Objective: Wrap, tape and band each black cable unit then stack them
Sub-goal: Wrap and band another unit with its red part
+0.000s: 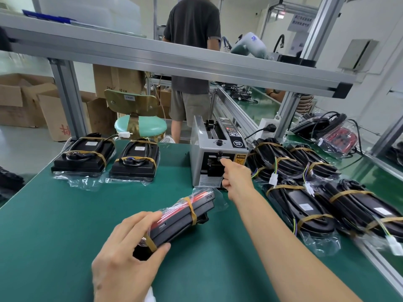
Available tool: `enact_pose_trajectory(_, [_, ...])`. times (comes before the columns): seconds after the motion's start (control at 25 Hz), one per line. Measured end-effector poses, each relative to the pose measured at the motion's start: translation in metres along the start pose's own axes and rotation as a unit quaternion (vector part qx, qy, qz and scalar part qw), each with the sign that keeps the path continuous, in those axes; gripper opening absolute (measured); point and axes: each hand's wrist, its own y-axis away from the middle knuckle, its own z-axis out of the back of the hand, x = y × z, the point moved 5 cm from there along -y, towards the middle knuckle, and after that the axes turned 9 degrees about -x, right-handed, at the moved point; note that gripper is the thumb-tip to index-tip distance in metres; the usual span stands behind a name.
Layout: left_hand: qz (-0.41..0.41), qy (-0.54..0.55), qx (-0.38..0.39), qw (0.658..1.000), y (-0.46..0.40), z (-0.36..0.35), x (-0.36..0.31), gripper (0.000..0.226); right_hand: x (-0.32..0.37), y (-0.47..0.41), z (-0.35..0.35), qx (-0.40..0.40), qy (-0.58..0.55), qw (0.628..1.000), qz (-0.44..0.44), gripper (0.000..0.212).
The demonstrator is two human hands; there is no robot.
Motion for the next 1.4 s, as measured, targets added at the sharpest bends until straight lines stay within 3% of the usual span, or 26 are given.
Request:
enact_pose_trajectory(0.2, [0.01,-0.003,-0.015,1.0,0.003,-0.001,0.002,0.05,0.019,0.052,0.025,0.155,-0.015,0.987,0.047,0.025])
enact_pose_trajectory(0.4, [0.037,-0.025,-0.002,0.999,0.009,-0.006,-0.006,0.061,0.011,0.142,0.025,0.273,0.153,0.927,0.208,0.009])
enact_pose_trajectory(0.6, [0.034,-0.011,0.01,0.999,0.01,-0.004,-0.011,0.064,-0.017,0.155,0.02,0.225,0.279,0.899,0.252,0.023])
enact_pose_trajectory(0.84, [0.038,-0.011,0.012,0.999,0.006,-0.004,-0.013,0.063,-0.022,0.159,0.015,0.213,0.292,0.899,0.246,0.014])
enact_pose_trajectory(1.4, [0.025,-0.015,-0.008,1.0,0.006,-0.006,-0.01,0.06,-0.025,0.163,0.013,0.157,0.341,0.884,0.277,0.019])
